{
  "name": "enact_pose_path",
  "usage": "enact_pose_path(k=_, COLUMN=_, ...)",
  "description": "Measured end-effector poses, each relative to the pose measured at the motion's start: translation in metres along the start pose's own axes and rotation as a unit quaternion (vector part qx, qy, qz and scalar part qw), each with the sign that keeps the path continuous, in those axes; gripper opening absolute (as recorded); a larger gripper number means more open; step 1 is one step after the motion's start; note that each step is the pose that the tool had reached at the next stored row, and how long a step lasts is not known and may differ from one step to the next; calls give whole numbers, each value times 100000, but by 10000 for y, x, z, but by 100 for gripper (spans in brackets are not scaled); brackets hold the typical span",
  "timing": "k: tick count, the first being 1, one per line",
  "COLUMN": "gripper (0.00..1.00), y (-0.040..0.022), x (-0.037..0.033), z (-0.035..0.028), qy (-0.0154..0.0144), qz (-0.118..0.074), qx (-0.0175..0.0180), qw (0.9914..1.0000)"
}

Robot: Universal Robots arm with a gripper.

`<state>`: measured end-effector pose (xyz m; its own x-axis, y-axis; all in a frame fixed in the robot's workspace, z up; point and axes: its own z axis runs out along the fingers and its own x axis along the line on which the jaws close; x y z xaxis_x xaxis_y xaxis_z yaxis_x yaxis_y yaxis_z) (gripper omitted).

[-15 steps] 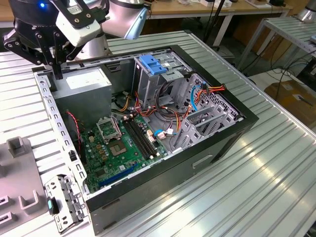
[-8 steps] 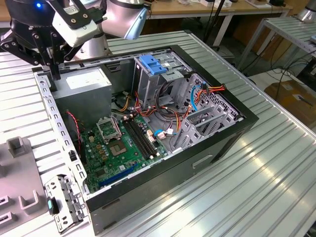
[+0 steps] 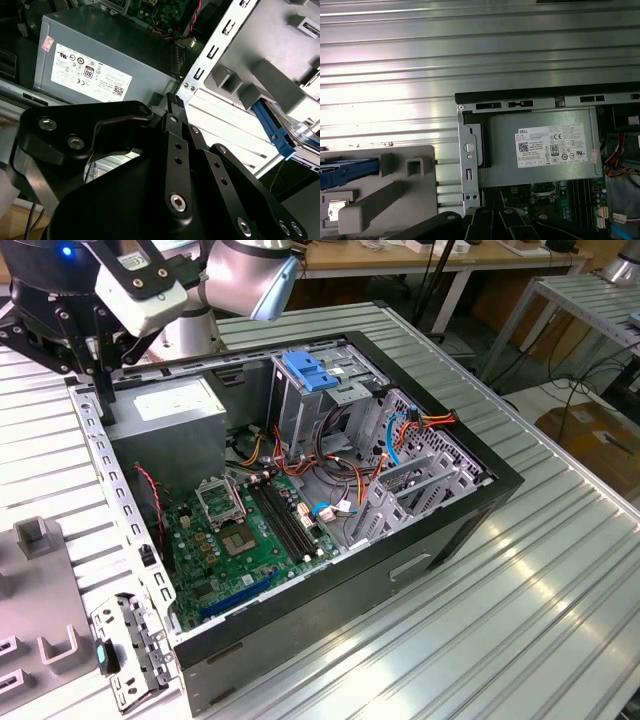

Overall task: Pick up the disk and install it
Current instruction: 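Reach for the disk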

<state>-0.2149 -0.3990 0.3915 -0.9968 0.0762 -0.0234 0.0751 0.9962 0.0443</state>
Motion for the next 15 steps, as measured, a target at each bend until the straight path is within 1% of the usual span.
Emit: enact_pose_path(k=15, gripper=11, y=-11, x=149, z=-2, qy=-2, qz=0, qx=-1, qw=100000)
